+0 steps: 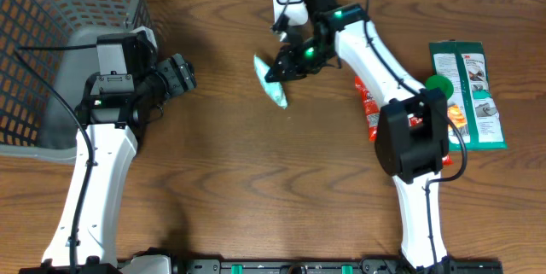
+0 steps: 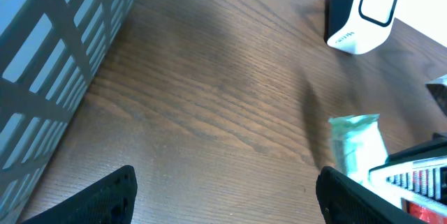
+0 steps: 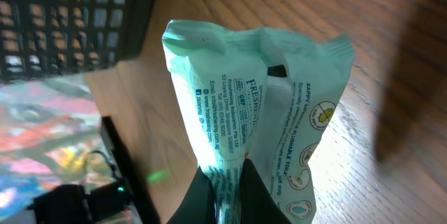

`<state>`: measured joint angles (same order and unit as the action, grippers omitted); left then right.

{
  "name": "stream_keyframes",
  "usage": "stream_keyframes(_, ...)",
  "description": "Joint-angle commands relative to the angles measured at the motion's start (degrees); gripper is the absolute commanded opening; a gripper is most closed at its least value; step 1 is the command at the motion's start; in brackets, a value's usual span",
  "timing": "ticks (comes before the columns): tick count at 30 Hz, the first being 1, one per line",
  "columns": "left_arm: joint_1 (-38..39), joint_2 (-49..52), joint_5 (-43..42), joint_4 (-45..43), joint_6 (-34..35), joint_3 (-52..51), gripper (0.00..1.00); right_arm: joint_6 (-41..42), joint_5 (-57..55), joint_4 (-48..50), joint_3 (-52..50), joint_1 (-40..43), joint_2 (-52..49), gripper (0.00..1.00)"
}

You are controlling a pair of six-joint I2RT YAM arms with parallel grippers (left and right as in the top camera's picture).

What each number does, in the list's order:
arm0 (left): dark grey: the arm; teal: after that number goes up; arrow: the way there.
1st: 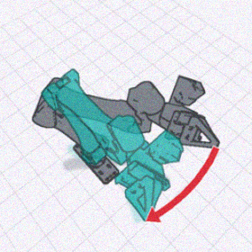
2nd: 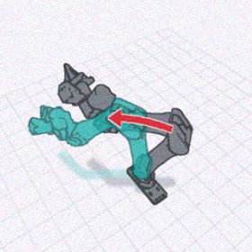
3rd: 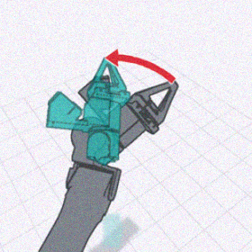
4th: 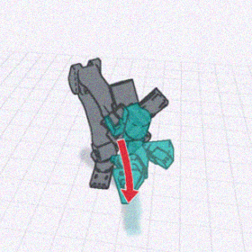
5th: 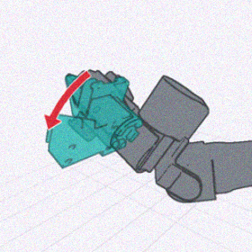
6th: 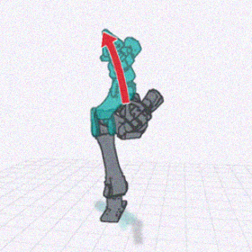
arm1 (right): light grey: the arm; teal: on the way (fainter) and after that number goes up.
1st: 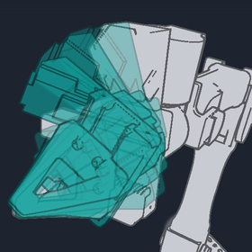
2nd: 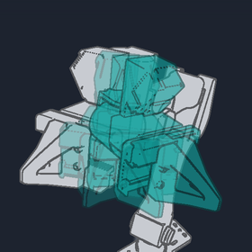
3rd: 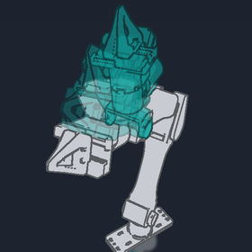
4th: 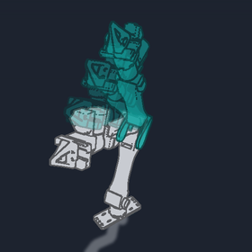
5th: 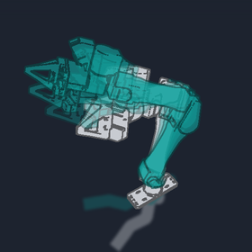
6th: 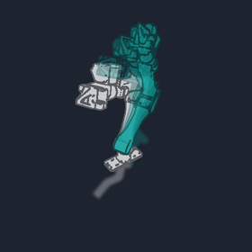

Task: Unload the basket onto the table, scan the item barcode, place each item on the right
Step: 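Lower the mint pack and release it on the table center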

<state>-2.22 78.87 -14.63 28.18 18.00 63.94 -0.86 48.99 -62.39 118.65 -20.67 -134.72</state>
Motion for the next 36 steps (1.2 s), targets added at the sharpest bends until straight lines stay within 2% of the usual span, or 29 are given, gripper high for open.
stream_keyframes(1,-0.3,0.1,0.4,0.1,-0.3,0.2,0.83,0.4,2.5,0.0,-2.2,0.5,2.6,0.01)
stream_keyframes(6,-0.3,0.1,0.3,0.1,-0.3,0.2,0.83,10.3,3.1,13.0,-12.3,1.2,2.6,0.01)
stream_keyframes(7,-0.3,0.1,0.4,0.1,-0.3,0.2,0.83,10.3,2.3,13.3,-13.0,1.6,2.6,0.01)
stream_keyframes(13,-0.3,0.1,0.4,0.1,-0.3,0.2,0.83,10.2,-15.0,10.2,-12.9,1.4,7.4,0.01)
stream_keyframes(17,-0.3,0.1,0.4,0.1,-0.3,0.2,0.83,11.0,-29.0,7.6,-12.9,-1.5,10.4,0.02)
stream_keyframes(21,-0.3,0.1,0.3,0.1,-0.3,0.2,0.83,21.0,-44.6,6.1,-13.5,-9.1,9.1,0.05)
stream_keyframes(24,-0.3,0.1,0.4,0.1,-0.3,0.2,0.83,26.7,-46.9,6.3,-13.5,-13.1,8.0,0.08)
stream_keyframes(25,-0.3,0.1,0.3,0.1,-0.3,0.2,0.83,29.8,-46.9,6.4,-13.5,-14.2,7.8,0.2)
stream_keyframes(26,-0.3,0.1,0.3,0.1,-0.3,0.2,0.83,33.2,-47.0,6.5,-13.4,-15.4,7.8,0.58)
stream_keyframes(28,-0.3,0.1,0.4,0.1,-0.3,0.2,0.83,32.1,-47.5,6.2,-12.8,-16.3,8.4,0.65)
stream_keyframes(32,-0.3,0.1,0.3,0.1,-0.3,0.2,0.83,29.8,-48.9,5.7,-12.1,-15.5,12.0,0.99)
stream_keyframes(36,-0.3,0.1,0.3,0.1,-0.3,0.2,0.83,22.2,-40.0,6.3,-12.1,-12.1,12.6,0.96)
